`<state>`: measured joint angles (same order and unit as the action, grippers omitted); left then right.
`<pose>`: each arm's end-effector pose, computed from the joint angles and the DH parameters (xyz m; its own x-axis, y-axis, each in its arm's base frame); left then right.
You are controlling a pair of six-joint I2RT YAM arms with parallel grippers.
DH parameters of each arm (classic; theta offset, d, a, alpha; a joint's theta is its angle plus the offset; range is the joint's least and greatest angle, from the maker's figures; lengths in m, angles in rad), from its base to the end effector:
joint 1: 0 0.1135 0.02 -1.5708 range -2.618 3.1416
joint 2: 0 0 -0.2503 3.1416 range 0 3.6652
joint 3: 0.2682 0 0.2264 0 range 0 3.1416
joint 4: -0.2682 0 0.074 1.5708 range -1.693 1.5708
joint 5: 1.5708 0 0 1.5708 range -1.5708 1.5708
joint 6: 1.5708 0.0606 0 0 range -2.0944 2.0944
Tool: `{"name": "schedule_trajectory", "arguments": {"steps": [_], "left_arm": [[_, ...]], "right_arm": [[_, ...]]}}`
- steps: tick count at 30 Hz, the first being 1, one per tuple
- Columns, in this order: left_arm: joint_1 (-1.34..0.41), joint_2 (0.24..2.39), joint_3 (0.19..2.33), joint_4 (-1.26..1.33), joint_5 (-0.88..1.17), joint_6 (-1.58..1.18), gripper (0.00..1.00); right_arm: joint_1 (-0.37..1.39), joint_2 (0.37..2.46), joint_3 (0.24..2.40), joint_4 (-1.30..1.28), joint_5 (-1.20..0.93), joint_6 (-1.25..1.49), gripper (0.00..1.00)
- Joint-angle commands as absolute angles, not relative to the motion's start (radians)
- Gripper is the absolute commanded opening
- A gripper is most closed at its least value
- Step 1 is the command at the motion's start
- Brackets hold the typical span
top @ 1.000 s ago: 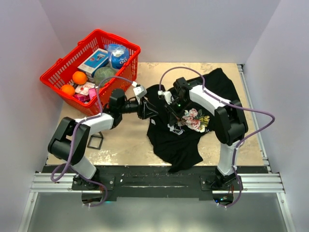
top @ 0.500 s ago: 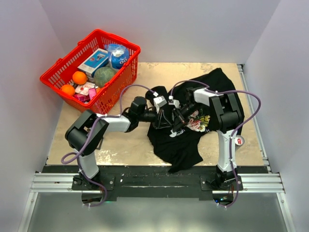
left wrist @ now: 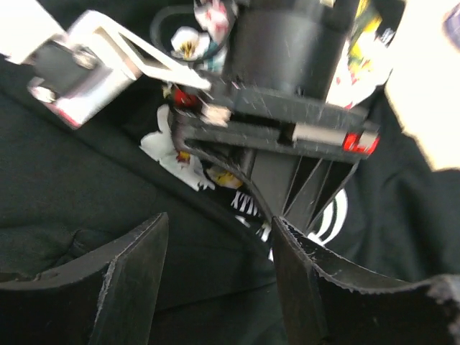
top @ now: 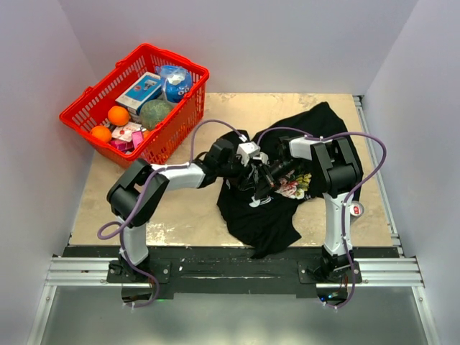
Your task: Remove the brooch from the garment
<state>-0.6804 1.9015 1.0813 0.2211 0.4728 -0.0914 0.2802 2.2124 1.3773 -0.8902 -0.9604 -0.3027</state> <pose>0.2933 -0.2729 0.1594 -0.5143 0.3117 -0.7990 0.8089 0.4859 -0.3311 0.3169 0.1429 0.0850 -0.8953 -0.4354 -0.0945 -0.3187 0.4776 0.8187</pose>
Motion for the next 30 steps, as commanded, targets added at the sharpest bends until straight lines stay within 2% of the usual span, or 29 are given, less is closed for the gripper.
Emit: {"name": "schedule_trajectory", "arguments": {"steps": [1, 9, 16, 30], "left_arm": [[-0.718, 1.855, 1.075, 0.129, 0.362, 0.103, 0.64], [-0.758, 1.890, 1.081, 0.112, 0.339, 0.074, 0.66], [-0.767, 1.887, 1.069, 0.078, 0.425, 0.072, 0.71], [-0.767, 1.891, 1.086, 0.005, 0.462, 0.129, 0.70]], "right_arm": [[0.291, 2.260, 1.353, -0.727, -0.804, -0.296, 0.00], [0.290, 2.263, 1.353, -0.733, -0.784, -0.293, 0.00], [0.291, 2.264, 1.350, -0.719, -0.753, -0.295, 0.00], [0.282, 2.240, 1.333, -0.626, -0.690, -0.245, 0.00]]}}
